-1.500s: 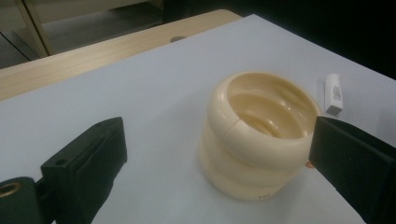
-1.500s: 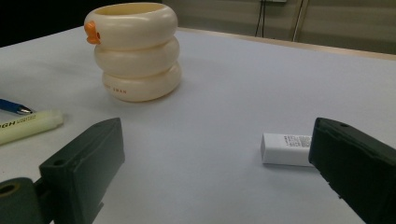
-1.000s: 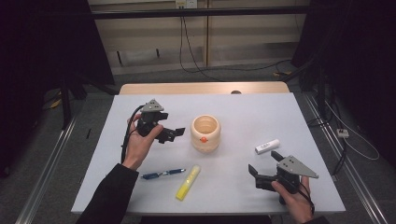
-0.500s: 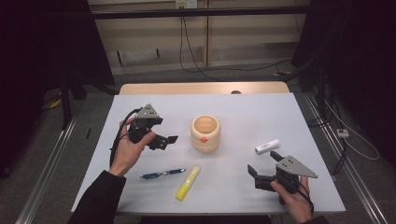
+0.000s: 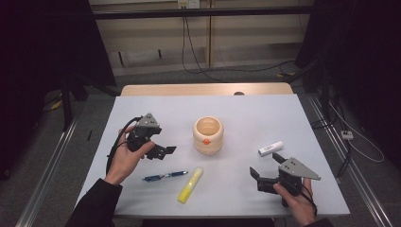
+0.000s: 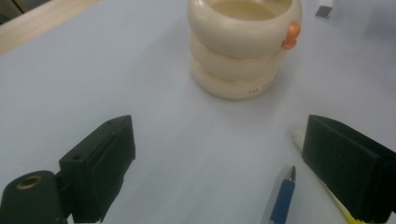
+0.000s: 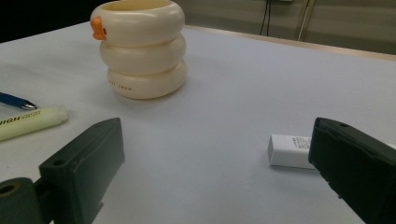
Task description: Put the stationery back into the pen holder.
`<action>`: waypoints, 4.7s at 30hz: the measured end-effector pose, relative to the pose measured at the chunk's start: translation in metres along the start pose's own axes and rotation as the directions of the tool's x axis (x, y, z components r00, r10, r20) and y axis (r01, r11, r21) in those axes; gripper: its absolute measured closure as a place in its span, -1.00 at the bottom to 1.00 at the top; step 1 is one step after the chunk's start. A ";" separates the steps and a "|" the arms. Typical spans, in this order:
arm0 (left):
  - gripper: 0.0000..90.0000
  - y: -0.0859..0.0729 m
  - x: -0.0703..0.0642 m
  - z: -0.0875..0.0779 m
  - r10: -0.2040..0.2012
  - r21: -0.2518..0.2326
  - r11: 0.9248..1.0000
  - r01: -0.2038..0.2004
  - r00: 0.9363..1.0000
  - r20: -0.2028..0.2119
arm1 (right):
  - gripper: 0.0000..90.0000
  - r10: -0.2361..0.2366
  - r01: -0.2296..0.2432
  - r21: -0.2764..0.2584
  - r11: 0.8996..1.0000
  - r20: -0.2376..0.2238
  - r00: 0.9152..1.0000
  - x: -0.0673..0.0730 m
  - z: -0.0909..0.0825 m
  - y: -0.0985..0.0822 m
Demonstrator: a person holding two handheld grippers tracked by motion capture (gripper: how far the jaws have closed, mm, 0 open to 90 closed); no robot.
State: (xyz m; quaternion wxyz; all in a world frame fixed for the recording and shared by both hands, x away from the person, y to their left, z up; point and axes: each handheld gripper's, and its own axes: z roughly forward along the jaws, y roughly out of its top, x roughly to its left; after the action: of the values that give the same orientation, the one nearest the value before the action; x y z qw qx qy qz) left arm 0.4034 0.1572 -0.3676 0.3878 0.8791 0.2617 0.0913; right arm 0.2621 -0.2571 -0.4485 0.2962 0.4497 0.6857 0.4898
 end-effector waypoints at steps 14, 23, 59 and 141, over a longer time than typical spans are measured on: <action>-0.79 -0.035 -0.005 -0.001 0.038 0.116 0.992 -0.045 0.997 0.061 | -0.93 -0.005 0.005 0.002 1.000 -0.010 1.000 0.001 0.002 0.001; -0.79 -0.049 -0.002 -0.005 0.016 0.141 0.990 -0.028 0.996 0.084 | -0.93 -0.005 0.005 0.002 1.000 -0.017 1.000 0.002 0.002 0.001; -0.25 -0.027 -0.041 0.044 0.229 0.296 0.912 -0.283 0.952 0.205 | -0.93 -0.015 0.015 0.003 1.000 -0.020 1.000 0.001 0.003 0.000; 0.80 -0.018 -0.015 0.035 -0.056 0.027 0.998 0.053 0.990 0.129 | -0.93 -0.016 0.016 0.004 1.000 -0.017 1.000 0.000 -0.001 -0.001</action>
State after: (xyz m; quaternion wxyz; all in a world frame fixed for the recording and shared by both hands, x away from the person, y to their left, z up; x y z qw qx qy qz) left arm 0.3962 0.1366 -0.4037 0.3962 0.8801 0.2607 0.0203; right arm 0.2612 -0.2570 -0.4490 0.2933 0.4405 0.6929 0.4897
